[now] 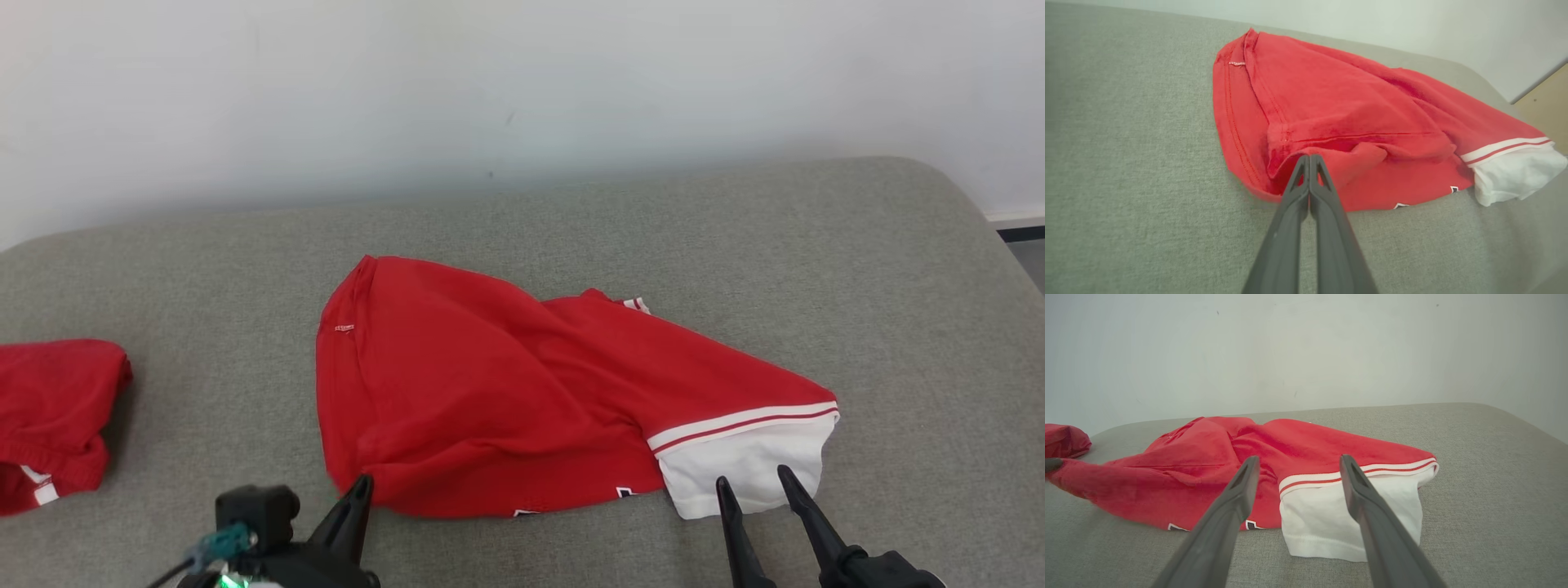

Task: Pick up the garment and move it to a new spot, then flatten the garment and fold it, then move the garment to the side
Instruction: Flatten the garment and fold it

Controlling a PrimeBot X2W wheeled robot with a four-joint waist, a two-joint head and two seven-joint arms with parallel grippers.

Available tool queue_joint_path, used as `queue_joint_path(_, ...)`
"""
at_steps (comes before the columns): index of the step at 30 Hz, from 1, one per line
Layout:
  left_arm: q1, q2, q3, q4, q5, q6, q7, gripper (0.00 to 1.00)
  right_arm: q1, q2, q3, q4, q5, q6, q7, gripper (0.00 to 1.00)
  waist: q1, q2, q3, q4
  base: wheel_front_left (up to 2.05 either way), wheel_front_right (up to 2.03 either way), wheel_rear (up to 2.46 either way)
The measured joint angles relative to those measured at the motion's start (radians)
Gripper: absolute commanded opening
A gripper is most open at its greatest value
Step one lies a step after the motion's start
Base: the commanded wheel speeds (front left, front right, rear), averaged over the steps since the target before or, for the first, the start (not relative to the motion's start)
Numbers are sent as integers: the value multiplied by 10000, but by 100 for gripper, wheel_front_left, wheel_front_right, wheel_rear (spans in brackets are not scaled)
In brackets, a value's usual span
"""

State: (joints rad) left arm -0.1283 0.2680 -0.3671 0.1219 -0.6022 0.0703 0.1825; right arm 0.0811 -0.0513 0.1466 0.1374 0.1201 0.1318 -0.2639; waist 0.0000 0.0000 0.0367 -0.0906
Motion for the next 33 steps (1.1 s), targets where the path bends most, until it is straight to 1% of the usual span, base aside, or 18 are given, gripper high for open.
queue_joint_path(2, 639, 56, 115, -637, 8, 17, -535, 0, 7, 2, -50, -25, 0, 0, 0, 100, 0, 0, 44, 93, 0, 0, 0)
queue_joint_path(5, 1267, 82, 186, -1091, -19, 105, -846, 0, 5, 4, -113, -77, 0, 0, 0, 100, 0, 0, 103, 175, 0, 0, 0)
queue_joint_path(8, 1712, 61, 167, -1246, -82, 184, -938, 0, 2, 2, -155, -105, 0, 0, 0, 100, 0, 0, 163, 272, 0, 0, 0)
queue_joint_path(12, 2036, 67, 178, -913, -67, 364, -1018, 0, -13, 4, -100, -75, 0, 0, 0, 100, 0, 0, 207, 346, 0, 0, 0)
queue_joint_path(17, 2282, 94, 391, -360, 36, 805, -1275, 0, -51, 4, -65, -4, 6, 0, 0, 100, 0, 0, 178, 330, 0, 0, 0)
queue_joint_path(21, 2368, 109, 522, -67, 42, 926, -1559, 0, -50, 4, -117, 63, 29, 0, 0, 100, 0, 0, 144, 296, 0, 0, 0)
queue_joint_path(22, 2372, 105, 518, 8, 42, 924, -1601, 10, -50, 4, -132, 73, 31, 0, 0, 100, 0, 0, 137, 288, 0, 0, 0)
queue_joint_path(24, 2387, 88, 512, 142, 50, 922, -1709, 35, -50, 4, -169, 84, 29, 0, 0, 100, 0, 0, 123, 273, 0, 0, 0)
queue_joint_path(25, 2406, 86, 512, 217, 71, 926, -1735, 60, -50, 4, -190, 86, 29, 0, 0, 100, 0, 0, 114, 265, 0, 0, 0)
queue_joint_path(26, 2423, 71, 533, 278, 92, 978, -1829, 100, -50, 6, -222, 84, 29, 0, 0, 100, 0, 0, 105, 258, 0, 0, 0)
queue_joint_path(28, 2441, 50, 594, 339, 117, 1030, -2057, 100, -45, 6, -322, 86, 29, 0, 0, 100, 0, 0, 77, 246, 0, 0, 0)
queue_joint_path(31, 2491, 23, 767, 334, 167, 1047, -2685, 100, -26, 6, -577, 109, 29, 0, 0, 100, 0, 0, 36, 234, 0, 0, 0)
queue_joint_path(33, 2527, -8, 876, 238, 205, 888, -3371, 100, -15, 6, -813, 82, 13, 0, 10, 100, 0, 0, 7, 241, 0, 0, 0)
